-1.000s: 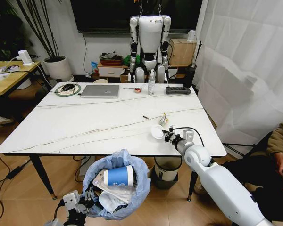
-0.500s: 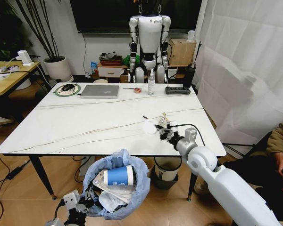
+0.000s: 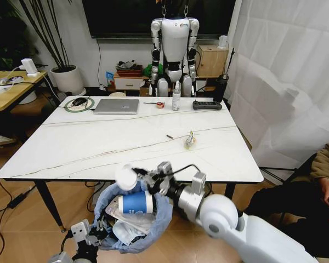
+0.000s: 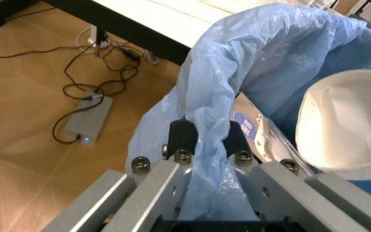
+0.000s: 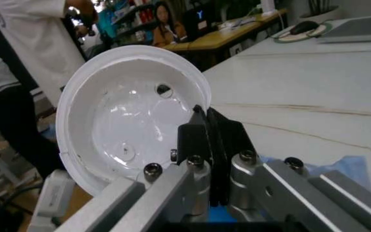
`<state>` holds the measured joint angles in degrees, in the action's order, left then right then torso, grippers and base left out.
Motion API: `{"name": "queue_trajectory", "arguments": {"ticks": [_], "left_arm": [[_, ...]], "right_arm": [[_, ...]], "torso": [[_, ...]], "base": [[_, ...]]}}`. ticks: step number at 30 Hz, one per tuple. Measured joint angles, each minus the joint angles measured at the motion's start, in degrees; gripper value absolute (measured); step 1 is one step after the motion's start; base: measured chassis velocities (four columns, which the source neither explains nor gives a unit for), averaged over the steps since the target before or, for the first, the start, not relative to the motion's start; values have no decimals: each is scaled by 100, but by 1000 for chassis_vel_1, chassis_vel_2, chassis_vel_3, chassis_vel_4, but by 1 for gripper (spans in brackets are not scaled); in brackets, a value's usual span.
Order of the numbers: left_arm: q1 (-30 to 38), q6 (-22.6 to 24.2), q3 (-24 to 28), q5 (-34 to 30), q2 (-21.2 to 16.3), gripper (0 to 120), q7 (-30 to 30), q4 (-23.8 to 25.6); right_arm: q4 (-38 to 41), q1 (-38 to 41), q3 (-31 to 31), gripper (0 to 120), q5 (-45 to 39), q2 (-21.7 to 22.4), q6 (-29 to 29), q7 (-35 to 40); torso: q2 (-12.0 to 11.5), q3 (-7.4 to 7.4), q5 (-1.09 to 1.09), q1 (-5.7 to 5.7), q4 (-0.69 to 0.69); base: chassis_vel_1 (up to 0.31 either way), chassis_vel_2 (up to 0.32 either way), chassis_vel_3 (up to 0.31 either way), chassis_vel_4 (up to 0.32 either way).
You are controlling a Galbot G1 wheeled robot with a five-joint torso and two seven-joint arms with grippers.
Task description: Pick up the trash bin and place the trash from the table into it.
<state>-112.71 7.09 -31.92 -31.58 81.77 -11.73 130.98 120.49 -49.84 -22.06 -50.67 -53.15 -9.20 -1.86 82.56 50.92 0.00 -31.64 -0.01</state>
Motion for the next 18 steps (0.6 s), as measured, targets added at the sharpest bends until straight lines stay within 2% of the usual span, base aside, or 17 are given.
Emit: {"name": "queue_trajectory", "arguments": {"ticks": [5, 18], "left_arm": [[13, 16, -7, -29, 3, 0, -19, 19], [-4, 68, -60, -182, -55, 0, -97, 119]], "right_arm": [[76, -238, -222, 0, 409, 134, 216, -212], [-321, -586, -217, 0, 1280, 242, 491, -314]], "torso": [[0, 1, 0, 0, 0], [0, 1, 0, 0, 0]], "base": [[0, 0, 0, 0], [0, 0, 0, 0]]}}
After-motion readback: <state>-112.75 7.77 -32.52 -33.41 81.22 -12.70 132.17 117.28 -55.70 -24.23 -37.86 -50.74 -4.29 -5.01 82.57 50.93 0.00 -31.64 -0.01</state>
